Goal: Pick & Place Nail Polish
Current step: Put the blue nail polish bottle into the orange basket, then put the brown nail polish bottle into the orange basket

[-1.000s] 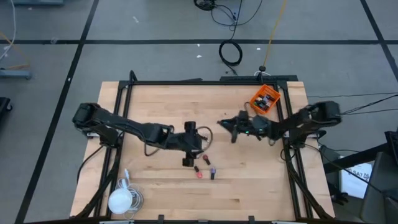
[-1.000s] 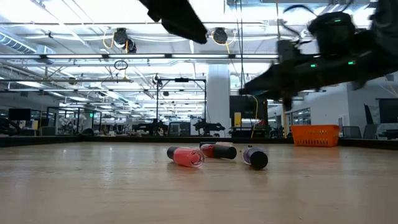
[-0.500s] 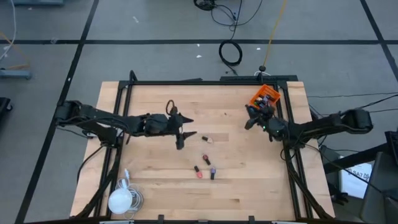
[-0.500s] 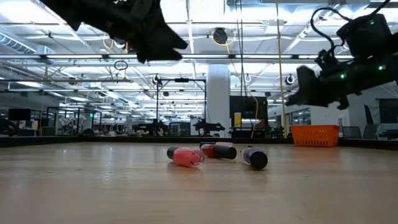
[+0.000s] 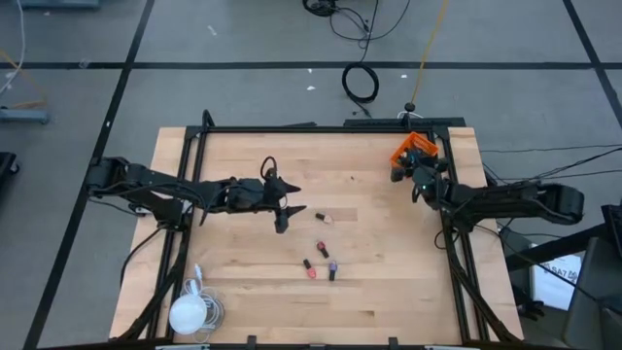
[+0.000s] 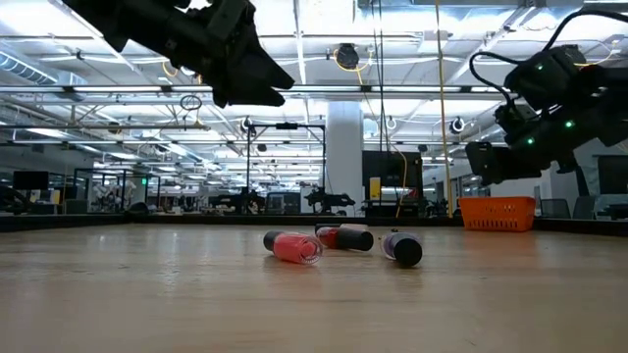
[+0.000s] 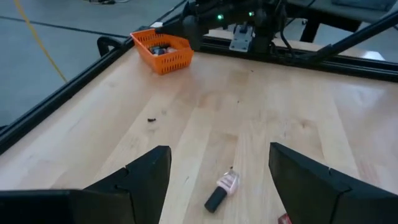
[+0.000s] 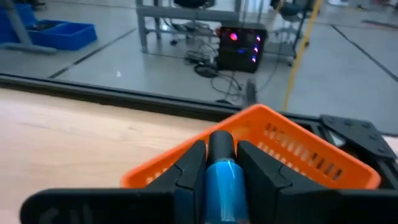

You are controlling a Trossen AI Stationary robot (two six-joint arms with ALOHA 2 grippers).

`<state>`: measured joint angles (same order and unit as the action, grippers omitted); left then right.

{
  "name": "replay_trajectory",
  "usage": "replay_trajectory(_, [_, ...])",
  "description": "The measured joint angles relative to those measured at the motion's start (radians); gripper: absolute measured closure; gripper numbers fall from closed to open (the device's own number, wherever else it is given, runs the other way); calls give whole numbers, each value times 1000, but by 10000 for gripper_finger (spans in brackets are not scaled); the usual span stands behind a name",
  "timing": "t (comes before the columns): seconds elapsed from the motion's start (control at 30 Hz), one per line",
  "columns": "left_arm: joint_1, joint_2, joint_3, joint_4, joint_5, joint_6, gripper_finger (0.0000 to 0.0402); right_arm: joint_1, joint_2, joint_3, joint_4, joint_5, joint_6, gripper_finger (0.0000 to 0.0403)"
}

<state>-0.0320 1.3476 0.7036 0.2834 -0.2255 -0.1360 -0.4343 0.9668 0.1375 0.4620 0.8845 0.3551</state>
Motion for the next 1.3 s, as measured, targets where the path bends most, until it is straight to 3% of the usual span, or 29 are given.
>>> replay_trajectory(0.13, [0,0,0,-3,0,2,135,-61,0,0,2,-56,1,336])
replay_trajectory(0.4, [0,0,0,-3,-1,18,135,-96,0,0,4,-78,-1,213])
replay_trajectory(0.57, [0,0,0,-2,-1,30,135,-95,0,0,20,-79,-3,172])
replay_trajectory(0.63, [0,0,0,4,-1,29,135,-92,0,0,74,-129,-30,165])
replay_trajectory(0.73, [0,0,0,8,-1,14,135,-76,0,0,216,-308,-111,163])
replay_trajectory(0.83, [0,0,0,8,-1,1,135,-35,0,1,360,-505,-163,167])
replay_trajectory(0.93, [0,0,0,6,-1,2,135,43,0,2,436,-626,-163,173])
replay_trajectory(1.17, [0,0,0,11,-11,7,135,293,51,10,431,-645,-161,174])
replay_trajectory(1.3, [0,0,0,14,-11,3,135,422,143,82,364,-575,-174,173])
